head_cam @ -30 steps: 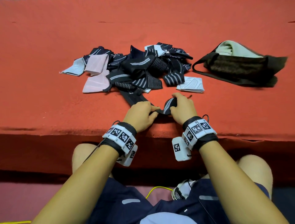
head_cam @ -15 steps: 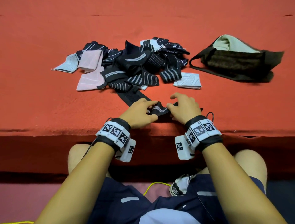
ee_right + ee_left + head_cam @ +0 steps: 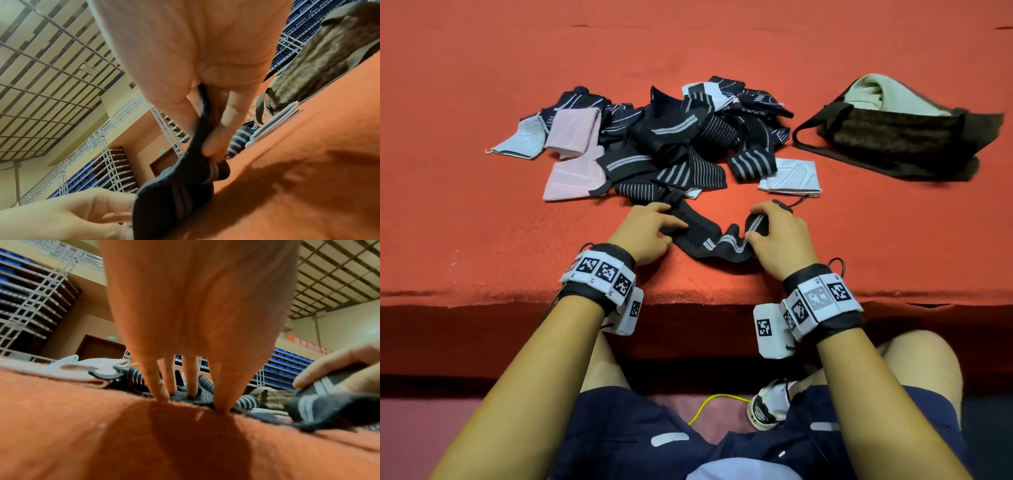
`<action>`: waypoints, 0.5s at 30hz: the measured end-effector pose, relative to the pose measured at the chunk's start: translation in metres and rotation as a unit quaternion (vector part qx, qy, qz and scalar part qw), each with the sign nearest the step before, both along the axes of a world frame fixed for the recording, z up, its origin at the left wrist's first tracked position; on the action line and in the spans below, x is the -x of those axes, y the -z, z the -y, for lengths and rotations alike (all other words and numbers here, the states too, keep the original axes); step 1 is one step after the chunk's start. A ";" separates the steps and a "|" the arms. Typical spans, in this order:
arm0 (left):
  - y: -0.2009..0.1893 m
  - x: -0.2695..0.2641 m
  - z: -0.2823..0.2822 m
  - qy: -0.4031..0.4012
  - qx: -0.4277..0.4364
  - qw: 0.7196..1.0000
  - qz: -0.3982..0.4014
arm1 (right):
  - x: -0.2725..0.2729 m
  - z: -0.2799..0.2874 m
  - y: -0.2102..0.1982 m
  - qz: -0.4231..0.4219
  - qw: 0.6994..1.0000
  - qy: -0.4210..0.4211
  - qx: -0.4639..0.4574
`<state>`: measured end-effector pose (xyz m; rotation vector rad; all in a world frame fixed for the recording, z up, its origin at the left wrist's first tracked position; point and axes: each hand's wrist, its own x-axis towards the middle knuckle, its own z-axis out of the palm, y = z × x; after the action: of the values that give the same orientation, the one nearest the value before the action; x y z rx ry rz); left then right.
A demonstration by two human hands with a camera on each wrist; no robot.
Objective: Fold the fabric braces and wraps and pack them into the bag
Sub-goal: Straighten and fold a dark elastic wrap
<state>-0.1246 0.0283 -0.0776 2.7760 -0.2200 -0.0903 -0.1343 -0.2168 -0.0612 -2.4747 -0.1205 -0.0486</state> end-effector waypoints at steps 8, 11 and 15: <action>-0.004 -0.002 0.004 0.015 0.023 0.998 0.052 | -0.034 0.015 -0.003 0.037 0.998 0.034 -0.046; -0.009 0.001 0.003 0.016 0.015 0.999 0.036 | -0.046 0.032 0.008 -0.054 0.998 0.017 0.034; -0.014 0.005 0.008 0.023 0.037 0.998 0.048 | -0.041 0.042 0.010 -0.126 0.986 -0.024 0.109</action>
<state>-0.1294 0.0208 -0.0634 2.7038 -0.3050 0.0405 -0.0929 -0.2588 -0.0714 -2.6702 -0.0787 0.3133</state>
